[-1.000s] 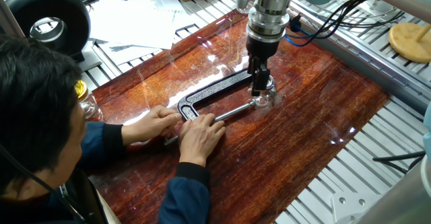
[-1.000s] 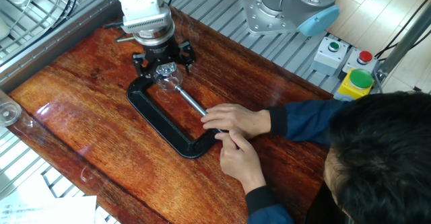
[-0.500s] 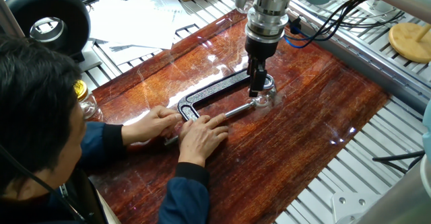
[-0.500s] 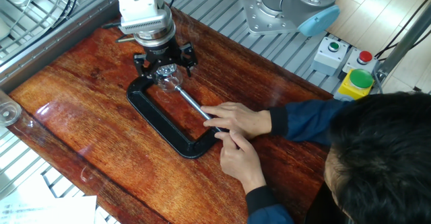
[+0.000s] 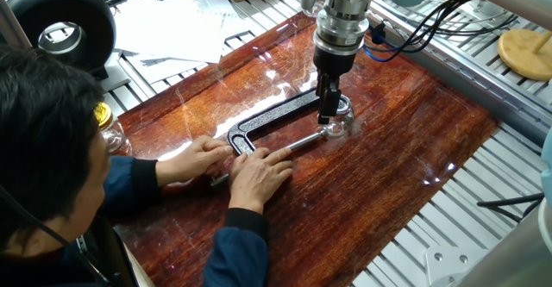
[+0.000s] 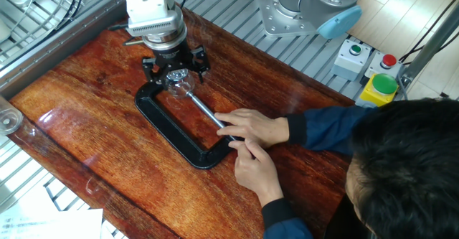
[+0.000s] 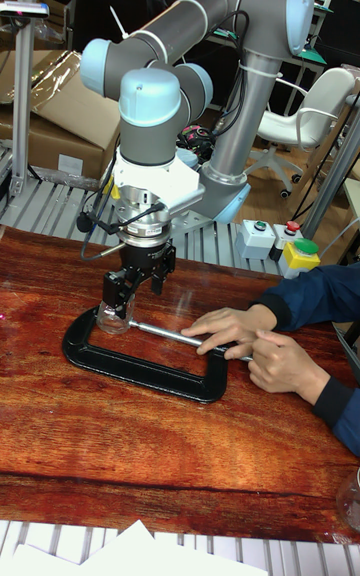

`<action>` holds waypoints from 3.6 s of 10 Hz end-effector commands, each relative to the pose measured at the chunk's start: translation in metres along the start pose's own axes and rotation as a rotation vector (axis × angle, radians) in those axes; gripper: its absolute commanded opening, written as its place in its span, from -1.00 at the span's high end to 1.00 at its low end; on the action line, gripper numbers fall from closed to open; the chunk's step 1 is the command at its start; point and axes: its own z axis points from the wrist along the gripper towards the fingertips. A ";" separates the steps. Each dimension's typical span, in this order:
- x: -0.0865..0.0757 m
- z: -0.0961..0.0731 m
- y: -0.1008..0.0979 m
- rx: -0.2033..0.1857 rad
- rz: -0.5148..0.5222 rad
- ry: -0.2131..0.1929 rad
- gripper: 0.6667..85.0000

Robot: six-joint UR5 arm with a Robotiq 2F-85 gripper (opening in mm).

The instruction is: Screw the lid onto the jar

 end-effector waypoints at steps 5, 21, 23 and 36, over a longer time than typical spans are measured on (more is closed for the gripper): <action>-0.002 -0.001 0.004 -0.019 -0.033 -0.009 -0.87; 0.006 0.001 0.004 -0.022 -0.022 0.002 -0.87; 0.006 0.001 0.004 -0.022 -0.024 0.002 -0.87; 0.020 0.001 0.007 -0.042 -0.011 0.016 -0.84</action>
